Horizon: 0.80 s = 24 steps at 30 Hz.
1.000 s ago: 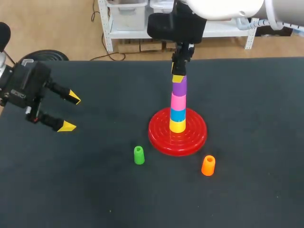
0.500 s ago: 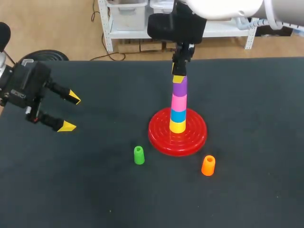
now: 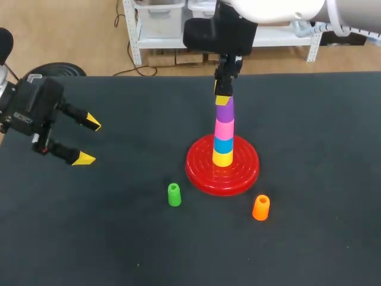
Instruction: Pick up and stack the cylinders on the red base in this order: pink,purple,orange,green
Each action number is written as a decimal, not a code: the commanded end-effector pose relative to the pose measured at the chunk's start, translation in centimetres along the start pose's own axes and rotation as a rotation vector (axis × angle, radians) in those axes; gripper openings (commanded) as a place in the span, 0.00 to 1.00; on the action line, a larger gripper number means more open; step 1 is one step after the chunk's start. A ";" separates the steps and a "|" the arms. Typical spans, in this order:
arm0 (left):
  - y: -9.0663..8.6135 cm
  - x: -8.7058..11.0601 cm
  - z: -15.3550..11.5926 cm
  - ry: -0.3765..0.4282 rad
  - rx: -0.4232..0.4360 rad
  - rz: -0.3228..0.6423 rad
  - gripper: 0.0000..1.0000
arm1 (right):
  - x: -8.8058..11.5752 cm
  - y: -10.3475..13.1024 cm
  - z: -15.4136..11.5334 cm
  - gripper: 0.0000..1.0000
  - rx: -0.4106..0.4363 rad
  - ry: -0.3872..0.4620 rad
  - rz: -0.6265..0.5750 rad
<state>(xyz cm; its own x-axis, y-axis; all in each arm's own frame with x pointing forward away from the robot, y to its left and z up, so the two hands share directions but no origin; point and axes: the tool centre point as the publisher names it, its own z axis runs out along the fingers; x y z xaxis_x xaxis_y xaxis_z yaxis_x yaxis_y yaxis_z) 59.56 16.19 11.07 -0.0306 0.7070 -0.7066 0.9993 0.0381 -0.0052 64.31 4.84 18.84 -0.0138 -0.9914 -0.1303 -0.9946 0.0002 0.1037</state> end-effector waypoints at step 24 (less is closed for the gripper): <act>0.0 0.1 0.1 -0.002 -0.001 0.002 1.00 | 0.7 0.4 1.4 0.00 0.033 -0.044 0.018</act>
<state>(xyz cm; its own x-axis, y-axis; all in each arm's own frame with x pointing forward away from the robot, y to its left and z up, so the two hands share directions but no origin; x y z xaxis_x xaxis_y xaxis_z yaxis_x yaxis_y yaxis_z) 59.55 16.19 11.07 -0.0306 0.7070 -0.7066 0.9993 0.0381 -0.0052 64.47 4.85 18.29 -0.0333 -0.9862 -0.1624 -0.9959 0.0189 0.0890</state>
